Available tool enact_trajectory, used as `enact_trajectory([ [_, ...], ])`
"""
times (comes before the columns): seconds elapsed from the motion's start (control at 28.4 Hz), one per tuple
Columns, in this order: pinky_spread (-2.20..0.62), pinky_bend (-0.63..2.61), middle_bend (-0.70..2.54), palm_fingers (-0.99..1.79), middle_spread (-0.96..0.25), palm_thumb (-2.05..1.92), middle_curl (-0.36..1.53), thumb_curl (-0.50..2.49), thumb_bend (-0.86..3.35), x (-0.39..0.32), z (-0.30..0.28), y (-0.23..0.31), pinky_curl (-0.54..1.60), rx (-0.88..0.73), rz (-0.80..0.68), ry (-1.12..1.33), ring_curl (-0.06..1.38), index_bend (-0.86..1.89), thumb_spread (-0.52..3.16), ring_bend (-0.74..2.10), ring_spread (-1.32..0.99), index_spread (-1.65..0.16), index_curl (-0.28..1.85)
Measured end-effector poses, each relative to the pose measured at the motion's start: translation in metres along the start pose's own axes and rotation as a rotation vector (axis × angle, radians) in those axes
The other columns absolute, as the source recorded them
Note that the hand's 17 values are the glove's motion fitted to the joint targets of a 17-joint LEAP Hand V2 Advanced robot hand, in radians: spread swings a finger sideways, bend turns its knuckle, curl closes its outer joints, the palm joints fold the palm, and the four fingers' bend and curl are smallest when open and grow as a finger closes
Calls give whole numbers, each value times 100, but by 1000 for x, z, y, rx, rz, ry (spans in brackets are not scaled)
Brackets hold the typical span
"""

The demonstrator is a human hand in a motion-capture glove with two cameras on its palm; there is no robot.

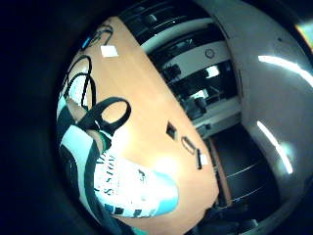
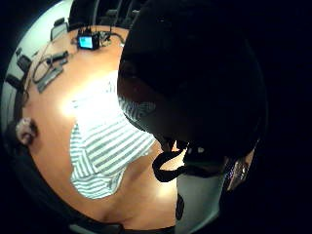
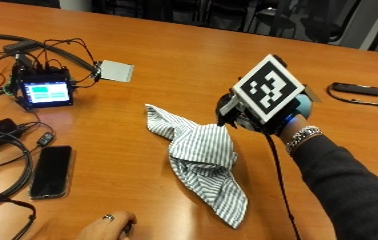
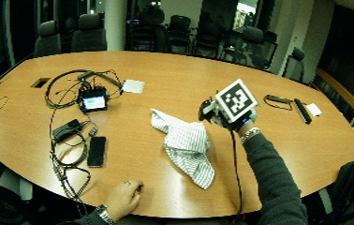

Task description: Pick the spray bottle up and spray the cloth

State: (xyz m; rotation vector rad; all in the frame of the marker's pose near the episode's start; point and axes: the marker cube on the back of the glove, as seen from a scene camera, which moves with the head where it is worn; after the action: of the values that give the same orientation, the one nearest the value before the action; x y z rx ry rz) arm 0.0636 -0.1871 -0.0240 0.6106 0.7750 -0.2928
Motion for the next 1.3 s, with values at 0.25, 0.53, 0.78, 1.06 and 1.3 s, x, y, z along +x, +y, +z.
enact_trajectory([
  [0.25, -22, 43, 46, 134, -16, 75, 48, 50, -2, -41, 2, 2, 38, -34, -157, 35, 44, 19, 109, 62, -15, -26, 50],
  [0.53, -23, 45, 46, 134, -17, 74, 48, 51, -2, -70, 5, 3, 38, -56, -235, 61, 43, 19, 109, 62, -15, -26, 51],
  [0.78, -23, 45, 46, 133, -17, 74, 48, 51, -2, -42, -22, -16, 38, 19, -80, -20, 43, 19, 110, 61, -16, -27, 51],
  [1.06, -23, 45, 46, 133, -18, 74, 48, 52, -2, -33, -73, -68, 38, 224, 226, -396, 43, 19, 111, 61, -16, -27, 52],
  [1.3, -23, 46, 44, 132, -18, 74, 47, 52, -1, -39, -53, -55, 38, 257, 594, -814, 43, 19, 114, 60, -16, -27, 52],
])
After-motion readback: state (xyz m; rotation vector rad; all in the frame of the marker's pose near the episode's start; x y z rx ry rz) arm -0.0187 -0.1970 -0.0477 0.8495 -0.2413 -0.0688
